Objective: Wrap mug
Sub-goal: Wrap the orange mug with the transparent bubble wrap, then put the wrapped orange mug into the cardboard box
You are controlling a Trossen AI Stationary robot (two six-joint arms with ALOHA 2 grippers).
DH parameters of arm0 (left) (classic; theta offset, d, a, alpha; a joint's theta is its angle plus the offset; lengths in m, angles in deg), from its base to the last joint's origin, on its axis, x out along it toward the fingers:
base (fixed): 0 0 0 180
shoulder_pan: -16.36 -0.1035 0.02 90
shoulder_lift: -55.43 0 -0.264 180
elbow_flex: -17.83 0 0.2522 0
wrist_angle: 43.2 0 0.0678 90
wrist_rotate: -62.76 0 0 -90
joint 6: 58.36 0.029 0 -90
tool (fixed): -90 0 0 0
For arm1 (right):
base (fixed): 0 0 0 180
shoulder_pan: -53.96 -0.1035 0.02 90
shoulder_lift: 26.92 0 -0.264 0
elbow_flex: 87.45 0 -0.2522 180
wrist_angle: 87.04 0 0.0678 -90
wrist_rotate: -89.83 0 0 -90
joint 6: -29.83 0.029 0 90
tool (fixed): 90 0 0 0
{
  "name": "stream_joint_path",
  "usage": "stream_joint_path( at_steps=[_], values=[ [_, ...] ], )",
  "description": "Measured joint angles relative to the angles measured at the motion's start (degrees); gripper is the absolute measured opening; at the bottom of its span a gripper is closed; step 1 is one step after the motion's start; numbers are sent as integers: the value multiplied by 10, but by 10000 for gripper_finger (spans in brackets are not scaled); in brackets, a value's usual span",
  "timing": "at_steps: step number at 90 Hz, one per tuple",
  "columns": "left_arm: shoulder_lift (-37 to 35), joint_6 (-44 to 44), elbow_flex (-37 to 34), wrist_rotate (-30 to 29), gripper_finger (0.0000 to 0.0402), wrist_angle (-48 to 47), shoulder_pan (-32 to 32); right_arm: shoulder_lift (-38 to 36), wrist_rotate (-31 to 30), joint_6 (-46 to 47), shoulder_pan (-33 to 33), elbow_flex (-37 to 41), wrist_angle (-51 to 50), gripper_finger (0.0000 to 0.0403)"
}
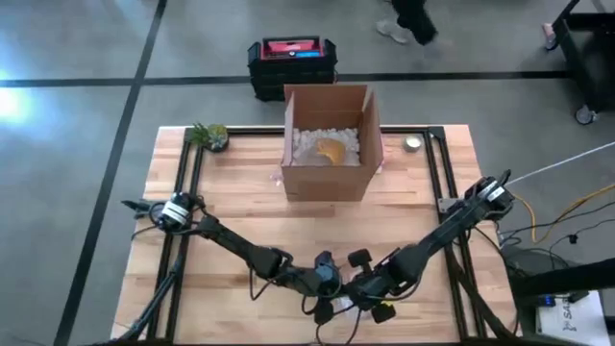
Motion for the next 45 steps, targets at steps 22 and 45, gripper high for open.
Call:
stream_joint_path(
  at_steps=[22,45],
  values=[
    [0,0,0,3,20,5,0,-17,-3,16,1,-2,-63,3],
    [0,1,0,4,20,4,0,-64,-7,20,-5,-3,-105,81]
  ],
)
